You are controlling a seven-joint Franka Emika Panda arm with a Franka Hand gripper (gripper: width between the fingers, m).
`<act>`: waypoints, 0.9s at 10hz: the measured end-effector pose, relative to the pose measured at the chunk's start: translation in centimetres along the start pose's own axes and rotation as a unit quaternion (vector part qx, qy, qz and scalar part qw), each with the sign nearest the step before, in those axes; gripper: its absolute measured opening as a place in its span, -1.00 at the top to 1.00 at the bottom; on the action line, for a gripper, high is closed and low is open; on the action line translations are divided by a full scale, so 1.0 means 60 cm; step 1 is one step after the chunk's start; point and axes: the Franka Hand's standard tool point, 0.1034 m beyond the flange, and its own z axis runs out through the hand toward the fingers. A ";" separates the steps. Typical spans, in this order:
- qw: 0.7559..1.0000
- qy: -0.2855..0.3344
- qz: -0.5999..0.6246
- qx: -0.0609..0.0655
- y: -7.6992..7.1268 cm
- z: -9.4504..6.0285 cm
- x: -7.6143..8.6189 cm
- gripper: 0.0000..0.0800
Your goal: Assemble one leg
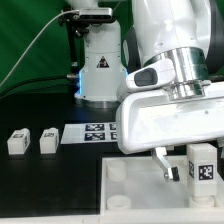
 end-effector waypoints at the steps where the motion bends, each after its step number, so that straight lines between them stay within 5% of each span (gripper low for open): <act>1: 1.000 0.000 0.000 0.000 0.000 0.000 0.000 -0.62; 4: 0.998 -0.055 0.006 0.009 0.002 -0.038 0.033 -0.62; 6: 0.998 -0.058 0.008 0.008 0.010 -0.039 0.054 -0.62; 9: 0.972 -0.231 0.015 0.045 0.002 -0.034 0.049 -0.62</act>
Offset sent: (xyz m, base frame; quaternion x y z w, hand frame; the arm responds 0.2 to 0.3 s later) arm 0.0142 -0.0164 0.0416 -0.0340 -0.1403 -0.0025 0.9895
